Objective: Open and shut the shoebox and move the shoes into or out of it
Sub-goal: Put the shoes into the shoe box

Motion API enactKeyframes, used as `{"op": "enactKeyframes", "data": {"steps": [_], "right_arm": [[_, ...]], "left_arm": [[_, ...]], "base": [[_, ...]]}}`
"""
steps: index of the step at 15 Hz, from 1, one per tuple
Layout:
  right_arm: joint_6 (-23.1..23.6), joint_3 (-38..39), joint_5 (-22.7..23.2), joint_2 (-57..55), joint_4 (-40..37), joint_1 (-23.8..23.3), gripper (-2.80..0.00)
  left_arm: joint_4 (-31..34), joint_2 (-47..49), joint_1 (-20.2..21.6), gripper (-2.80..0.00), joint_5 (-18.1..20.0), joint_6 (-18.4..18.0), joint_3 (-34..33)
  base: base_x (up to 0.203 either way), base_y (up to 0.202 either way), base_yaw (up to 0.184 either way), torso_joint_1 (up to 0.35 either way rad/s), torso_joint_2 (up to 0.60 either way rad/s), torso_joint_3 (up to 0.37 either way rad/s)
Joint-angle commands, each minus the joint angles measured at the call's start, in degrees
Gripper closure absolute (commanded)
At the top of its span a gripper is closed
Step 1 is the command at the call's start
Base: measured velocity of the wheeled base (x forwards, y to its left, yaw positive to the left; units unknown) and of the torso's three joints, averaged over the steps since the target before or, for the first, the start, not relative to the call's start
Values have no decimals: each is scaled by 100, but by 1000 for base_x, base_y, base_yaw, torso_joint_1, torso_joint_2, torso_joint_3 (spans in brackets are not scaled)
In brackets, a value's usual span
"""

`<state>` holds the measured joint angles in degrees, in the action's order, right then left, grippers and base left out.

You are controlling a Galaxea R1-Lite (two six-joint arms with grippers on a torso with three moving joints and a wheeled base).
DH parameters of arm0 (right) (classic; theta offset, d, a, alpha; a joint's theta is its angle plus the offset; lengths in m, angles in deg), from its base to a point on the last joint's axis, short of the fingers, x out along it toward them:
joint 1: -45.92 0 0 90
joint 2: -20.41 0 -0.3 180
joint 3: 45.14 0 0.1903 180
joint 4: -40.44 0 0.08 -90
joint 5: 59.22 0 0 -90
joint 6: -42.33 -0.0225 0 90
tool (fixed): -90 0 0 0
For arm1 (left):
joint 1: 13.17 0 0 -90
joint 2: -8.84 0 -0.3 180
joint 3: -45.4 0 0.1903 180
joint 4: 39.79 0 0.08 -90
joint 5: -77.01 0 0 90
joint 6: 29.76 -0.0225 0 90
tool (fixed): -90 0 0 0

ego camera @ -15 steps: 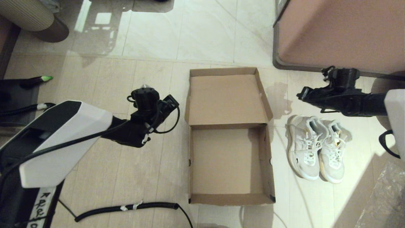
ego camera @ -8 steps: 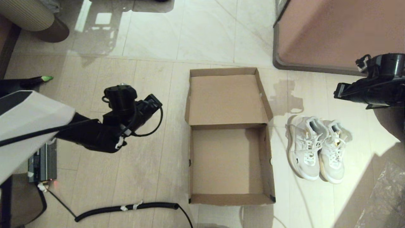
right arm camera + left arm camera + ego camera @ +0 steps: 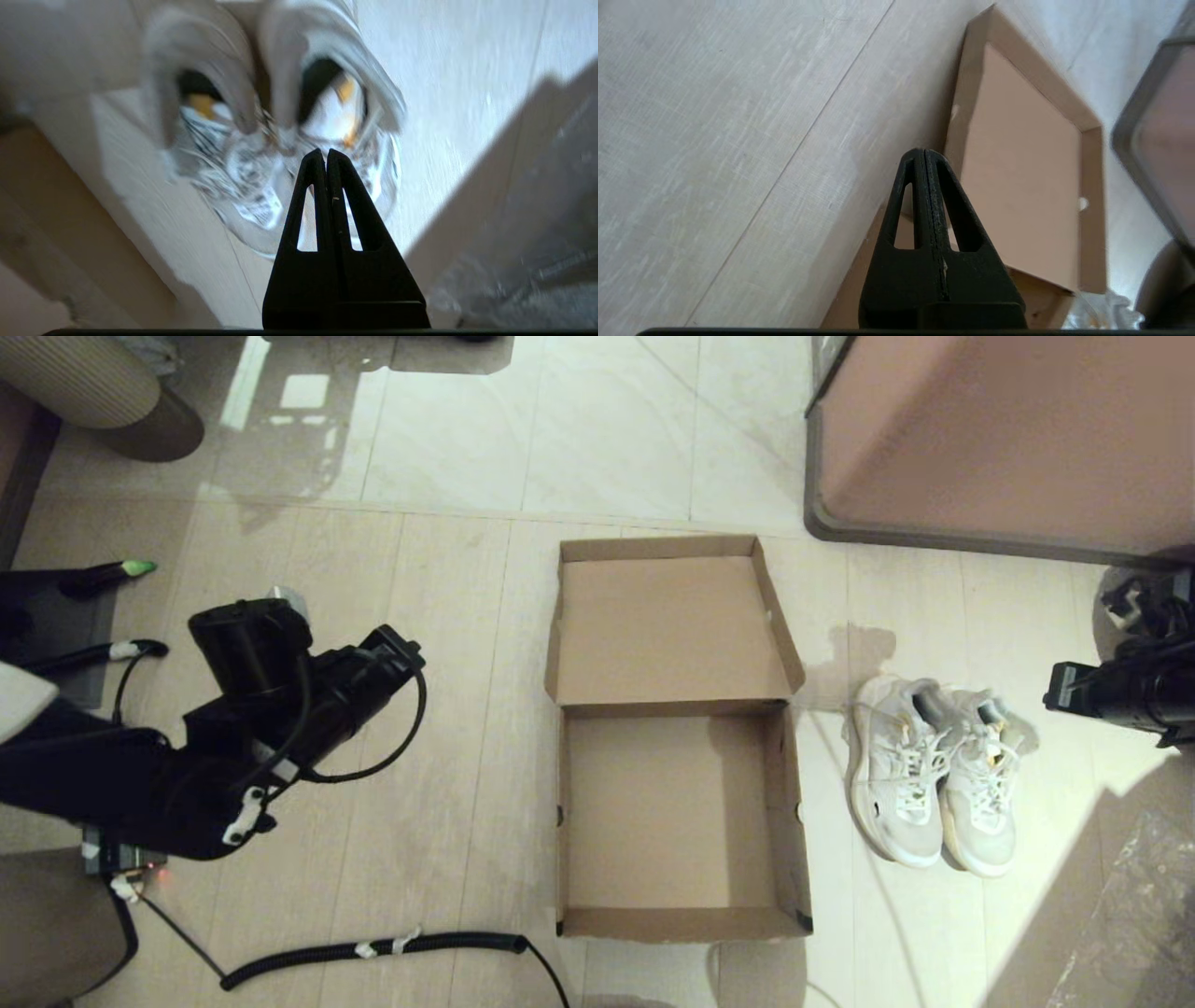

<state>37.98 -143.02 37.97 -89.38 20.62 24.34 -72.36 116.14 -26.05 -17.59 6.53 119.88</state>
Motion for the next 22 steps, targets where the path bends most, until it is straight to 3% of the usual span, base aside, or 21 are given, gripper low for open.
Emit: {"op": "enactKeyframes", "data": {"steps": [1, 6, 7, 14, 22], "right_arm": [[33, 194, 18, -324, 10, -29, 0], [195, -184, 10, -643, 201, 202, 0], [198, -194, 19, -640, 199, 225, -280], [181, -525, 19, -1155, 234, 374, -280], [208, -1995, -38, -2511, 210, 425, -280]], "left_arm": [[-31, -306, 22, 0, -15, 18, -136], [-31, -292, 22, 0, -6, 36, -242], [-31, -271, 22, 0, -6, 45, -241], [-31, -254, 22, 0, 3, 45, -241], [-39, -513, 98, 0, -33, 10, -508]], "base": [[0, 0, 0, 0, 0, 0], [0, 0, 0, 0, 0, 0], [0, 0, 0, 0, 0, 0], [0, 0, 0, 0, 0, 0], [0, 0, 0, 0, 0, 0]]}}
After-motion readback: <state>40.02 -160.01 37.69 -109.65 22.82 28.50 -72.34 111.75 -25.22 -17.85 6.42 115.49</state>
